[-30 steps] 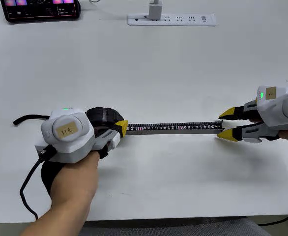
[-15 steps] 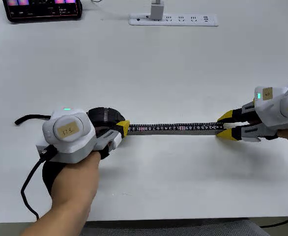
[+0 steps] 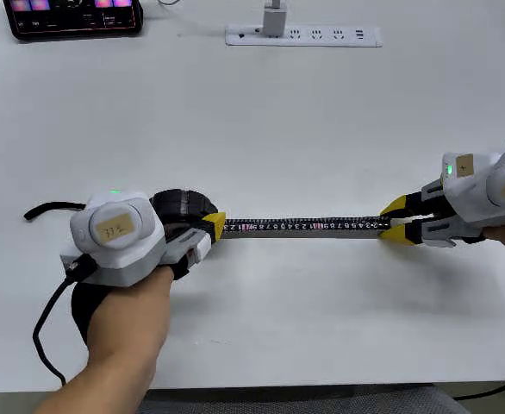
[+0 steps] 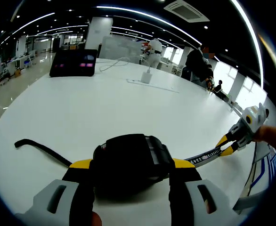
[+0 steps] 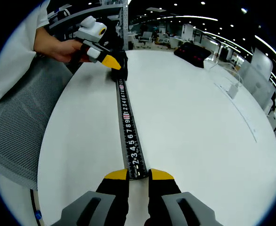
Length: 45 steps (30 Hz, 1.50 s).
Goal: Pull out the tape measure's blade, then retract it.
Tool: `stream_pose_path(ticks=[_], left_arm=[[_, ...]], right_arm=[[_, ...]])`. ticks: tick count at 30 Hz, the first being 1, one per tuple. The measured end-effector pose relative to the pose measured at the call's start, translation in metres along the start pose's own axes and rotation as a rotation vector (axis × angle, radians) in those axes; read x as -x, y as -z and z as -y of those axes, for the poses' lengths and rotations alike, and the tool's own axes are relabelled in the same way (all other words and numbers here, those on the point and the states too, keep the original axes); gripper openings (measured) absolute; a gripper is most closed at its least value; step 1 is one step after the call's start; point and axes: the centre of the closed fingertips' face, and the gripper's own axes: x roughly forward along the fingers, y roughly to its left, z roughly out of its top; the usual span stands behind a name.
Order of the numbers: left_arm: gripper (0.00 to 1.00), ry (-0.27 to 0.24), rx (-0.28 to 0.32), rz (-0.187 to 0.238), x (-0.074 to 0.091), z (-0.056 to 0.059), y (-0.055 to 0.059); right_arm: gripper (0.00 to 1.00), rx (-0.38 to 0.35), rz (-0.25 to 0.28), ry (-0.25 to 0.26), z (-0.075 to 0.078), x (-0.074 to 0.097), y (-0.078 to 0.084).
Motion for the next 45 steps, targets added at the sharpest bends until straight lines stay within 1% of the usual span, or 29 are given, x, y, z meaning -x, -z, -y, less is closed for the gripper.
stream_pose_path(ticks=[4, 6, 12, 26, 31, 35, 40, 44, 45], left_arm=[[0.60, 0.001, 0.003, 0.003, 0.0006, 0.0003, -0.0003], [0.60, 0.007, 0.022, 0.006, 0.0008, 0.0003, -0.0008], [0.60, 0.001, 0.010, -0.005, 0.0011, 0.0013, -0.0004], [0.58, 0.008, 0.005, -0.016, 0.0020, 0.0016, -0.0001], [0.57, 0.009, 0.000, -0.015, 0.0008, 0.0012, -0.0004], [0.56, 0.011, -0.006, -0.026, 0.0003, 0.0009, -0.0003], [0.57, 0.013, -0.002, -0.028, 0.0002, 0.0008, 0.0001], [0.57, 0.015, 0.001, -0.030, 0.0004, 0.0008, 0.0002], [0.57, 0.016, 0.002, -0.029, 0.0005, 0.0010, 0.0001]], right_arm=[[0.11, 0.001, -0.001, 0.001, -0.0002, 0.0001, 0.0001], [0.11, 0.002, -0.001, 0.001, -0.0003, 0.0002, 0.0000], [0.11, 0.010, 0.000, 0.000, 0.0001, 0.0006, -0.0001], [0.10, 0.034, 0.002, 0.004, 0.0021, 0.0005, 0.0004], [0.10, 0.039, 0.000, -0.004, 0.0010, -0.0010, -0.0007], [0.10, 0.038, -0.003, -0.004, 0.0013, -0.0013, -0.0002], [0.10, 0.036, -0.003, -0.008, 0.0014, -0.0011, -0.0003], [0.10, 0.039, -0.013, -0.006, 0.0016, -0.0010, -0.0011], [0.10, 0.040, -0.007, -0.005, 0.0018, -0.0012, -0.0024]])
